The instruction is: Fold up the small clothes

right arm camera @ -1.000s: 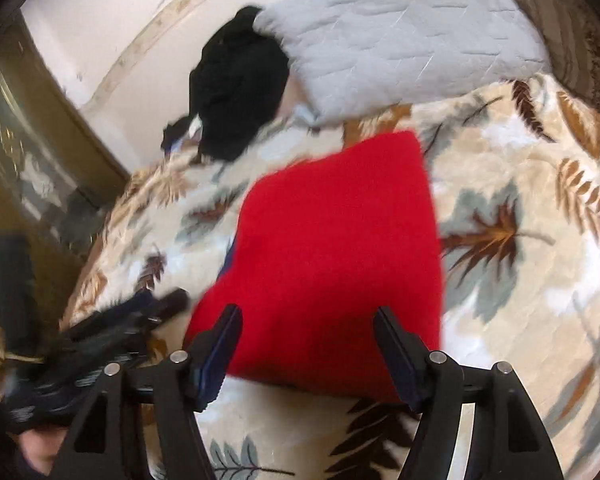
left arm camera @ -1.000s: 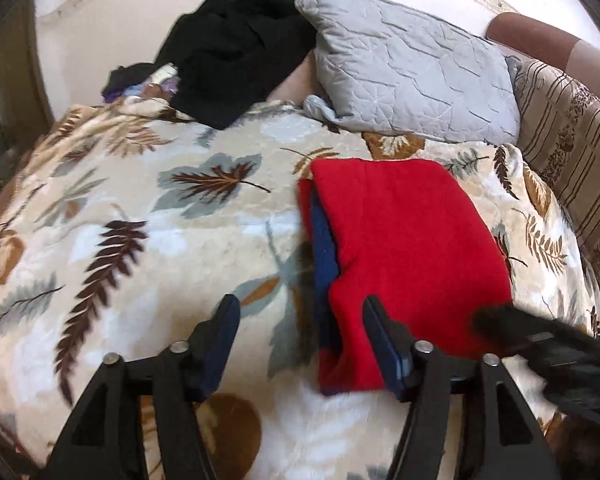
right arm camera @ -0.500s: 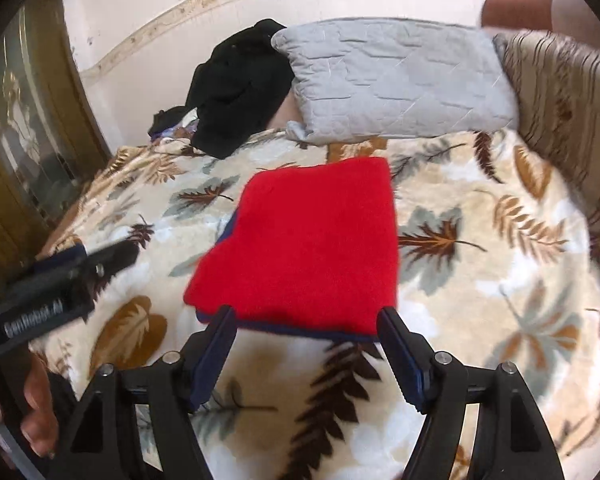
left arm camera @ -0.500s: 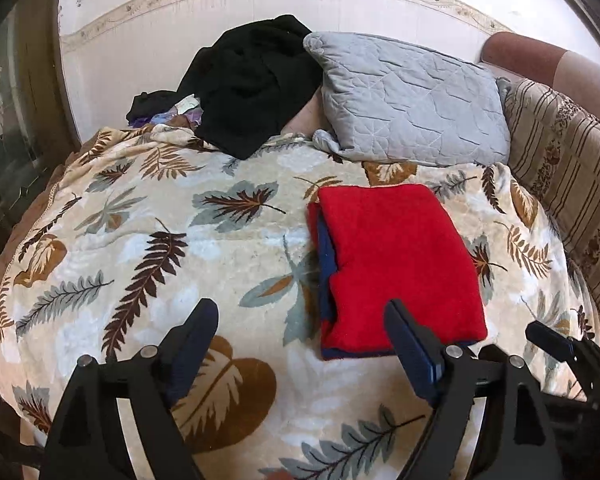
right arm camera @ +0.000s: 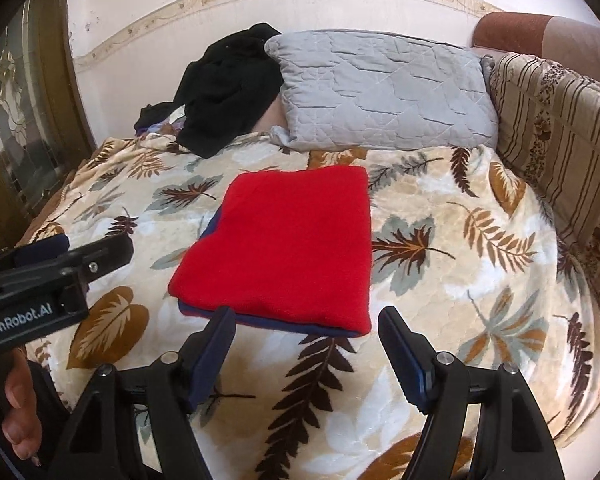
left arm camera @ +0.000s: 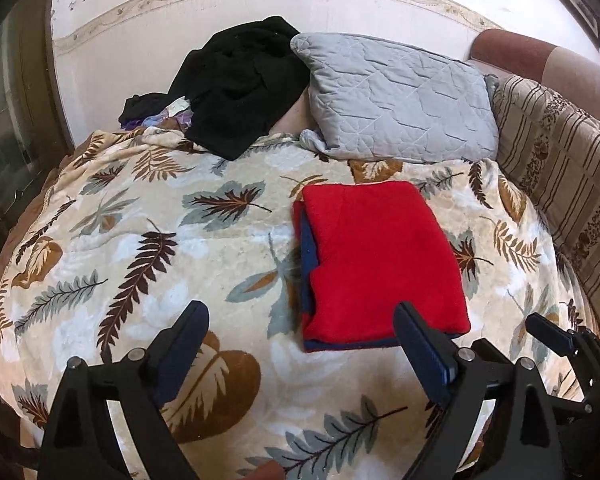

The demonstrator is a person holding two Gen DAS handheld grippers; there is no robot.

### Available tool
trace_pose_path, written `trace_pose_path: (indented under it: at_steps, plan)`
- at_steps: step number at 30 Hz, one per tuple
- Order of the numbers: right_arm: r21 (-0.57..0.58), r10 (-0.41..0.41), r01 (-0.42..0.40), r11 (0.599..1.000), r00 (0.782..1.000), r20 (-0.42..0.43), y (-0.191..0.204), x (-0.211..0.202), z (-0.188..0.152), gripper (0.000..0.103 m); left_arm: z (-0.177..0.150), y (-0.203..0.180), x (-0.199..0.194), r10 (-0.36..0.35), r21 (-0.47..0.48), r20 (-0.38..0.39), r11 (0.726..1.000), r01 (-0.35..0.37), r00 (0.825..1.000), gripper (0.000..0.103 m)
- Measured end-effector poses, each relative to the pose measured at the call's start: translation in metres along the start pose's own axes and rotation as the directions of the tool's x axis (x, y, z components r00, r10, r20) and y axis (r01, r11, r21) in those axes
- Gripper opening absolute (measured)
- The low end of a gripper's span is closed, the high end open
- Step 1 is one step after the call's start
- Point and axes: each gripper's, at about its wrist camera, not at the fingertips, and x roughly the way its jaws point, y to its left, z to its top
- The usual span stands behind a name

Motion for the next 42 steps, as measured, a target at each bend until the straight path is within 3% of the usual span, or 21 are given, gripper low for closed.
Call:
trace_pose_path:
  at_steps: [21, 42]
  plan:
    - [0.051, -0.052, 0.052, 0.997, 0.999, 0.002, -0.002, -0.002, 0.009, 0.082, 0.001, 0.0, 0.002, 0.045, -0.011, 0.019, 0.999, -0.044, 0.999, 0.094]
    - [0.048, -0.082, 0.082, 0.995, 0.997, 0.01, -0.002, -0.006, 0.015, 0.088, 0.003, -0.002, 0.003, 0.042, -0.008, 0.014, 0.999, -0.042, 0.999, 0.094]
